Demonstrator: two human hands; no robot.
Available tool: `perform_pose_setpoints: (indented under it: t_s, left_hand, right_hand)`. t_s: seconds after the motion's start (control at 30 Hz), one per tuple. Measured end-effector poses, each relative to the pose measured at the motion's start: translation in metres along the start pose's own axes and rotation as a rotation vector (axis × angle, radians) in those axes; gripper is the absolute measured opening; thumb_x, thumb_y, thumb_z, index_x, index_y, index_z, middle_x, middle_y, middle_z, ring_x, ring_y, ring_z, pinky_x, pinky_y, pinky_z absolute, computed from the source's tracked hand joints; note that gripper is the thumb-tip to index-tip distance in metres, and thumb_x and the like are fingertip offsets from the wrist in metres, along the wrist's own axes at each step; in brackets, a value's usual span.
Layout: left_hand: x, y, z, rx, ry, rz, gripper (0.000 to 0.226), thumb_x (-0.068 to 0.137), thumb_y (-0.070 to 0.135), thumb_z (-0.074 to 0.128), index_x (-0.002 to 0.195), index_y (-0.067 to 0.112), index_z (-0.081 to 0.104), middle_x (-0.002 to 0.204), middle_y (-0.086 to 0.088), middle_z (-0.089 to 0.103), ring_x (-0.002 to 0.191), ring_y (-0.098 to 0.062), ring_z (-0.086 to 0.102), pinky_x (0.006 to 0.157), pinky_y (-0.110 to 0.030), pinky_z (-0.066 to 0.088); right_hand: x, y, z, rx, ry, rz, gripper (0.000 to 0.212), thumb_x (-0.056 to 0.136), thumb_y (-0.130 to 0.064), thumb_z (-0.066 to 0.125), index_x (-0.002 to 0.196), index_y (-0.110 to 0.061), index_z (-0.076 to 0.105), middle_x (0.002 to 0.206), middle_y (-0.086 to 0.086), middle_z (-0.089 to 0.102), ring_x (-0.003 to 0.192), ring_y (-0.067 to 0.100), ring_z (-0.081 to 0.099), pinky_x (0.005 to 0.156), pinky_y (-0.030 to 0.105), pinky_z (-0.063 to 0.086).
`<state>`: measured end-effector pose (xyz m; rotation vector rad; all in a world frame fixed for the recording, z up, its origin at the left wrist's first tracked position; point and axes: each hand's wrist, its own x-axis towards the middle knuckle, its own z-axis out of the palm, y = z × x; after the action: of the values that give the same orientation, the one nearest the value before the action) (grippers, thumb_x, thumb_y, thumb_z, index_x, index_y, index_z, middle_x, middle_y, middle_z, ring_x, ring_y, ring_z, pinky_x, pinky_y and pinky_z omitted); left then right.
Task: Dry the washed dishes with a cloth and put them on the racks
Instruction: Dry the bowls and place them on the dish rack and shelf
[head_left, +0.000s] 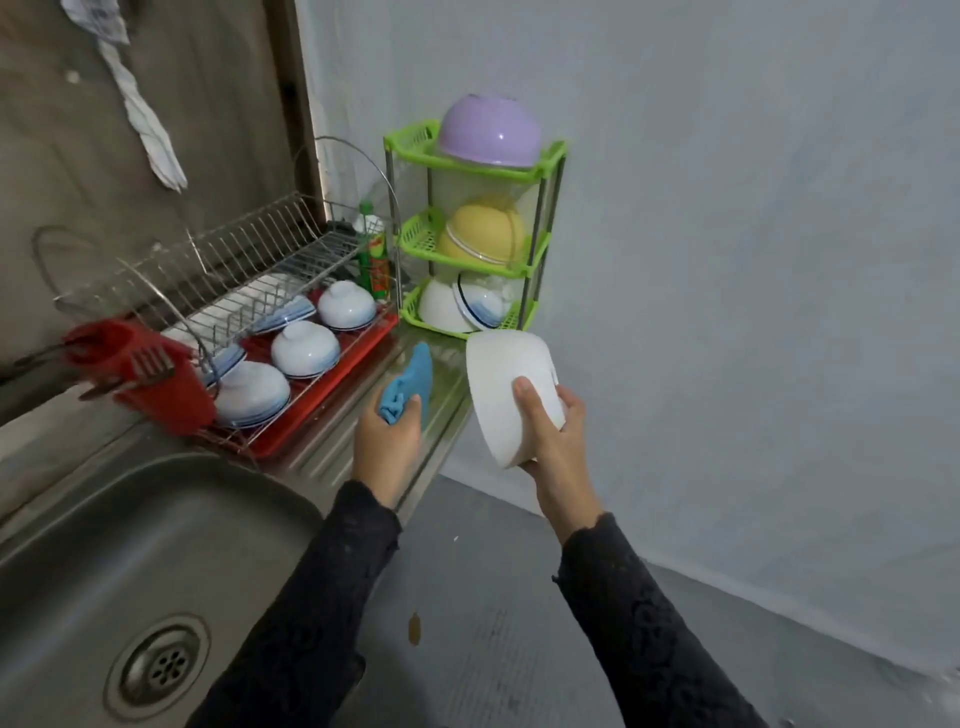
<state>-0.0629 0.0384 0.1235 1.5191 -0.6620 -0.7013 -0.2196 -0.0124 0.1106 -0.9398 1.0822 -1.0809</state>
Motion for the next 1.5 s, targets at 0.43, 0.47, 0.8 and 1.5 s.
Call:
perform_pose_setpoints:
  t_s: [0.43, 0.47, 0.8, 1.5]
  left_hand:
    - [0.12, -0.023, 0.041, 0.121, 0.046, 0.007, 0.028, 0.099, 0.013, 0.054, 0.125, 0.021, 0.059, 0.112, 0.007, 0.06, 0.109, -0.014, 0.058, 0.096, -0.029, 0.043]
    - [0.126, -0.024, 0.043, 0.101, 0.061, 0.014, 0.029, 0.099, 0.011, 0.054, 0.126, 0.022, 0.059, 0.114, 0.007, 0.061, 0.109, -0.012, 0.058, 0.095, -0.028, 0.043]
    - [0.201, -0.035, 0.075, 0.107, 0.227, 0.007, 0.029, 0.099, 0.011, 0.055, 0.12, 0.03, 0.056, 0.119, 0.006, 0.061, 0.113, -0.014, 0.058, 0.099, -0.03, 0.044]
    - [0.26, -0.052, 0.111, 0.119, 0.291, 0.031, 0.036, 0.099, 0.008, 0.053, 0.133, 0.021, 0.055, 0.119, 0.011, 0.059, 0.1, 0.012, 0.054, 0.078, 0.0, 0.04]
  right_hand:
    - [0.16, 0.015, 0.056, 0.035, -0.068, 0.071, 0.102, 0.062, -0.066, 0.081, 0.143, -0.031, 0.031, 0.132, -0.004, 0.053, 0.116, 0.02, 0.061, 0.091, 0.055, 0.058]
    - [0.172, 0.017, 0.06, 0.025, -0.063, 0.063, 0.107, 0.059, -0.068, 0.083, 0.144, -0.031, 0.03, 0.134, -0.003, 0.053, 0.117, 0.021, 0.06, 0.094, 0.054, 0.057]
    - [0.273, 0.044, 0.096, -0.355, 0.138, -0.294, 0.123, 0.057, -0.053, 0.095, 0.155, -0.019, 0.029, 0.156, 0.007, 0.024, 0.142, 0.025, 0.028, 0.119, 0.045, 0.031]
    - [0.342, 0.077, 0.082, -0.706, -0.05, -0.69, 0.103, 0.068, -0.067, 0.075, 0.149, -0.023, 0.029, 0.16, 0.022, 0.015, 0.148, 0.041, 0.018, 0.115, 0.053, 0.023]
